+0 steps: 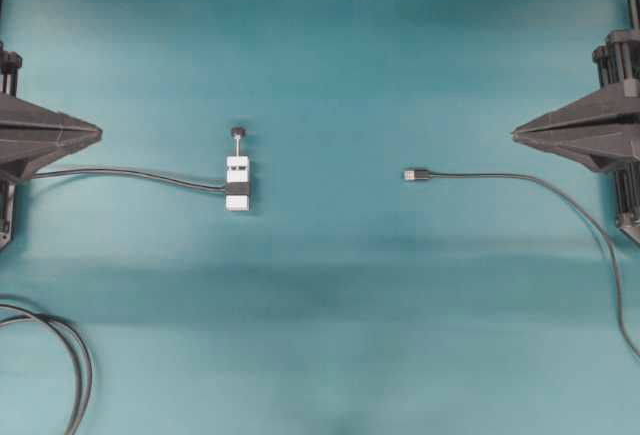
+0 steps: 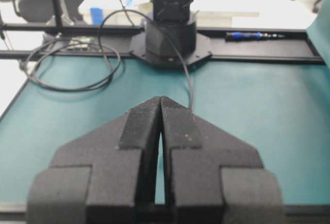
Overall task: Insert the USB cable into the female connector supported by the left arm.
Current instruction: 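Move the right gripper down over the black USB-A plug on the table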
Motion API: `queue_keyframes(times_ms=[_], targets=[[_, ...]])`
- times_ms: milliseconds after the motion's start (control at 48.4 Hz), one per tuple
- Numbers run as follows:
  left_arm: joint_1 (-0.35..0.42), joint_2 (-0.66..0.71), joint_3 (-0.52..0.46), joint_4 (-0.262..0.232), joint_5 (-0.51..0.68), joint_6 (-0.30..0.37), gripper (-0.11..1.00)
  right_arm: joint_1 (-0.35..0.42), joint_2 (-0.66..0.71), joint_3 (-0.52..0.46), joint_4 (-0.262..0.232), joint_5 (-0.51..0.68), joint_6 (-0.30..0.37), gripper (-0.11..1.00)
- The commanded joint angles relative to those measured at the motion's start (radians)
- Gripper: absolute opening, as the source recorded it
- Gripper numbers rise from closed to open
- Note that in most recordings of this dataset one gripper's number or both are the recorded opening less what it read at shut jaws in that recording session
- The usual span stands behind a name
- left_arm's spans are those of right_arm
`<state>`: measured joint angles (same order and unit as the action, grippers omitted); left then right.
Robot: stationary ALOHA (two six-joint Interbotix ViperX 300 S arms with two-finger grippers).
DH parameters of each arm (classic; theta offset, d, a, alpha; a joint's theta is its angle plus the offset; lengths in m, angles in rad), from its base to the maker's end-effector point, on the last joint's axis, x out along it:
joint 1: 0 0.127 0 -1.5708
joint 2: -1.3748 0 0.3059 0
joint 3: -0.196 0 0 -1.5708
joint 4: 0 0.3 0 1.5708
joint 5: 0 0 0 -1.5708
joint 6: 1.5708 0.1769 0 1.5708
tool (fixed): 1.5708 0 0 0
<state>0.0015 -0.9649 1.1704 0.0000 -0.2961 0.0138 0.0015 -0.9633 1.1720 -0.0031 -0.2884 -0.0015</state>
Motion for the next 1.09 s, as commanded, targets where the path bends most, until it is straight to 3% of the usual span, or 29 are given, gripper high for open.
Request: queue_keyframes(times_ms=[0, 83, 207, 434, 537, 743, 929, 1074], targets=[[-0.015, 0.014, -0.009, 0.002, 0.018, -0.006, 0.01, 0.002, 0.002, -0.003, -0.003, -0.009, 0.005, 0.00], [-0.023, 0.038, -0.025, 0.003, 0.098, -0.008, 0.06, 0.003, 0.003, -0.003, -0.003, 0.006, 0.021, 0.00], [-0.029, 0.091, -0.066, 0.002, 0.222, 0.000, 0.01, 0.006, 0.023, -0.021, -0.003, 0.080, 0.069, 0.00], [-0.029, 0.106, -0.052, 0.002, 0.272, 0.006, 0.06, 0.008, 0.089, -0.055, -0.005, 0.158, 0.135, 0.00], [-0.029, 0.106, -0.051, 0.003, 0.311, 0.009, 0.20, 0.006, 0.112, -0.064, -0.005, 0.156, 0.133, 0.00], [-0.026, 0.110, -0.037, 0.003, 0.336, 0.011, 0.77, 0.006, 0.140, -0.071, -0.009, 0.158, 0.129, 0.00], [-0.018, 0.138, -0.014, 0.003, 0.328, 0.011, 0.76, -0.006, 0.166, -0.052, -0.008, 0.160, 0.135, 0.00], [-0.008, 0.175, 0.002, 0.003, 0.327, 0.011, 0.82, -0.028, 0.235, -0.055, -0.008, 0.167, 0.137, 0.00]])
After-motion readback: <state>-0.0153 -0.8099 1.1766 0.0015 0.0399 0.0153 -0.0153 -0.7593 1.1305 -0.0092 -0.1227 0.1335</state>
